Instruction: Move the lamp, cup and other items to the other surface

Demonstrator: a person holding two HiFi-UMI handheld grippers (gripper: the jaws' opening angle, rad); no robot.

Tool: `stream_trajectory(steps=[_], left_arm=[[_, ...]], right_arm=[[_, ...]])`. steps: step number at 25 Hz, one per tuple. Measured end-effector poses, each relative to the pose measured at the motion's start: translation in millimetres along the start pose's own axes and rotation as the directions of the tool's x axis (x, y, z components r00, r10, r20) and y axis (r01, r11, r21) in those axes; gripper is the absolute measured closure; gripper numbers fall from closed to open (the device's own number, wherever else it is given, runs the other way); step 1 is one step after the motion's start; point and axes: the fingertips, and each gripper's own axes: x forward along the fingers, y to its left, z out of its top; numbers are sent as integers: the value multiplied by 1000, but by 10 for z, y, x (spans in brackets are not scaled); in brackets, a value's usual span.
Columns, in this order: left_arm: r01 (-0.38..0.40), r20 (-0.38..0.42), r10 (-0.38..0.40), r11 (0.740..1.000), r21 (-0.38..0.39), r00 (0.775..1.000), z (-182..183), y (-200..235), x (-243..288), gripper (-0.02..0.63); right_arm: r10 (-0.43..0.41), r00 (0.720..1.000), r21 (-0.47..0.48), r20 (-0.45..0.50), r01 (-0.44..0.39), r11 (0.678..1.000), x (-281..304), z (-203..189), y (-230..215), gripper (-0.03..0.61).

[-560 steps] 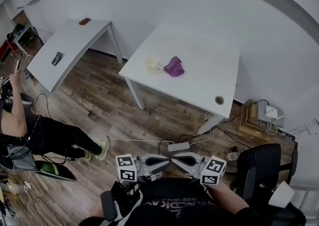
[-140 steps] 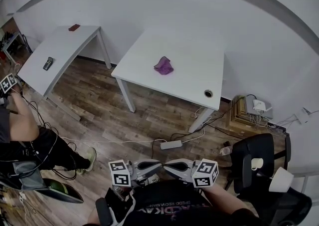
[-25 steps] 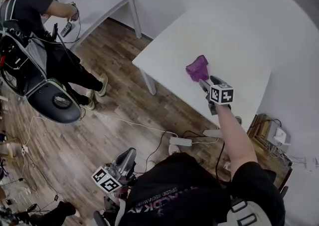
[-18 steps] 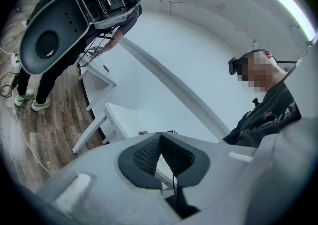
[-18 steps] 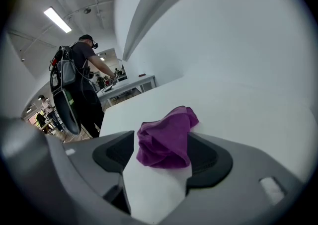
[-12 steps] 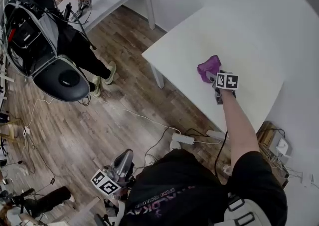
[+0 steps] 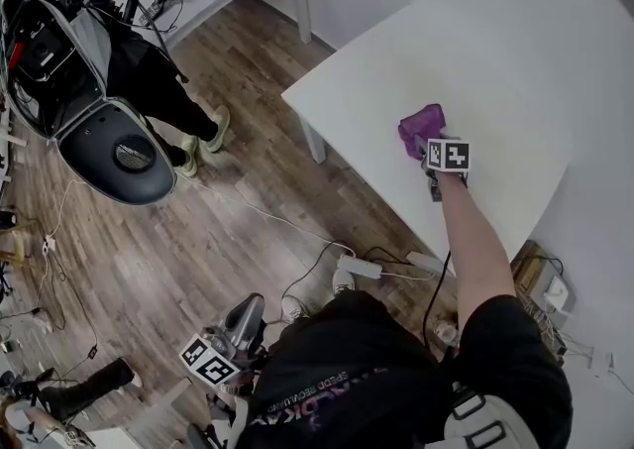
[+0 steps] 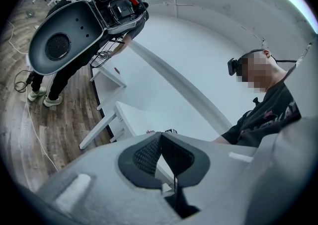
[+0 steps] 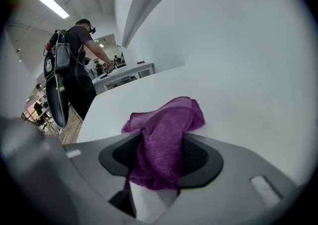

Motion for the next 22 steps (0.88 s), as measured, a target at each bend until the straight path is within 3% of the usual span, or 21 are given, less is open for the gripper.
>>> stream_trajectory(steps=[4,8,13,22], left_arm=[[2,-4,-1,1000,4,1000,-5,-32,81,618],[1,-10,-1,1000,8,1000,44,-63,131,618],[18,-15,-17,1000,14,1000,8,-118,29,618],[78,-78,-78,997,5,994,-102,-188,42,618]], right_arm=[[-12,1000,-69,6,13,998,26,39,32,420],[-22,999,-43,25,23,999,12,91,-2,461],[-17,997,-5,71,18,1000,-212,52,33,469],[26,982,-52,188,-16,999,-703,14,220,477]])
